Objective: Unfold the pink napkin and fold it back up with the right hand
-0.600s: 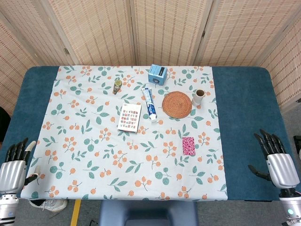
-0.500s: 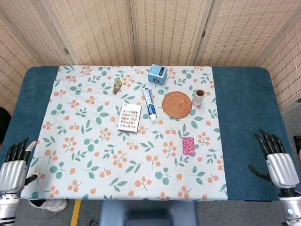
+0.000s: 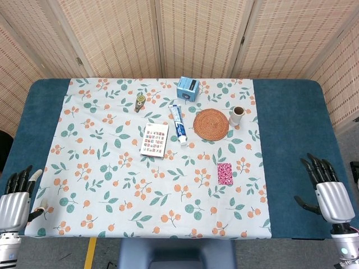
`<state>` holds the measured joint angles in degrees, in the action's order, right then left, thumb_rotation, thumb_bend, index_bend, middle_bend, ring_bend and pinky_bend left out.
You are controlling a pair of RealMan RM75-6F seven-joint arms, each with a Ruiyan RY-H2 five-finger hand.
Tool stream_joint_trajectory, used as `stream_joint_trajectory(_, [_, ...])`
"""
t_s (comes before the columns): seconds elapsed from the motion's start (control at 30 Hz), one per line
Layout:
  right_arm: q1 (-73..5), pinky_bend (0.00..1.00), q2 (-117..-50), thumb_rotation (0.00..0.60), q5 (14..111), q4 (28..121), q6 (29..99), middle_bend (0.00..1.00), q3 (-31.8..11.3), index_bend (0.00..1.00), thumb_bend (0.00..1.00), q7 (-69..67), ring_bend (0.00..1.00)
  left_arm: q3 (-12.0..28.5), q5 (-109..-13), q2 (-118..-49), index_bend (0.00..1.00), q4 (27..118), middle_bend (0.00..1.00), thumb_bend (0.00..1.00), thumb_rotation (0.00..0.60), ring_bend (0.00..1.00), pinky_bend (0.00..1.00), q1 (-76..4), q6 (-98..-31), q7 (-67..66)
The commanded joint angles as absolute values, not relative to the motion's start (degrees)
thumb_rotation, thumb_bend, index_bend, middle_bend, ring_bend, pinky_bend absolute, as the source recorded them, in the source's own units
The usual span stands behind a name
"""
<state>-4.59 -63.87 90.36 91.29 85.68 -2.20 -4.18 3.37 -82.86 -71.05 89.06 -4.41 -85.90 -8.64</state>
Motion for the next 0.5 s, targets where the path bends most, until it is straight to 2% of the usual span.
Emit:
stream_joint_trajectory(0.03, [-4.87, 0.0, -63.62, 0.6, 90.17, 91.55, 85.06, 0.0, -2.15, 0.04, 0.22, -4.27, 0.0, 3.43, -82.92, -71.03, 0.15, 89.15, 0.01, 0.43, 0.6, 0.08, 0.0, -4.4, -86.03, -8.63])
stream_joint_trajectory(0.33, [-8.15, 0.0, -62.9, 0.6, 89.76, 93.9, 78.05, 0.0, -1.27, 0.06, 0.22, -4.71, 0.0, 3.38, -83.33, -71.01, 0.15, 89.42, 0.01, 0.43, 0.6, 0.08, 0.0, -4.37, -86.36, -8.73])
stream_joint_trajectory(0.37, [-8.68, 0.0, -62.83, 0.586, 89.4, 94.4, 76.8, 0.0, -1.19, 0.07, 0.22, -4.64, 0.0, 3.35, -83.36, -71.03, 0.16, 89.42, 0.01, 0.43, 0.6, 0.08, 0.0, -4.34, -86.4, -8.7])
stream_joint_trajectory(0.4, [-9.45, 0.0, -62.78, 0.55, 88.84, 95.21, 75.1, 0.0, -1.17, 0.1, 0.22, -4.64, 0.0, 3.31, -83.38, -71.06, 0.16, 89.39, 0.02, 0.43, 0.6, 0.08, 0.0, -4.3, -86.43, -8.65])
stream_joint_trajectory(0.47, [-10.73, 0.0, -63.0, 0.434, 88.22, 96.34, 72.75, 0.0, -1.3, 0.17, 0.22, -5.47, 0.0, 3.27, -83.37, -71.11, 0.16, 89.33, 0.02, 0.43, 0.6, 0.08, 0.0, -4.24, -86.48, -8.59])
stream_joint_trajectory(0.5, [-11.42, 0.0, -63.13, 0.401, 87.96, 96.81, 71.56, 0.0, -1.39, 0.19, 0.22, -6.18, 0.0, 3.23, -83.4, -71.14, 0.16, 89.3, 0.02, 0.43, 0.6, 0.08, 0.0, -4.21, -86.49, -8.51])
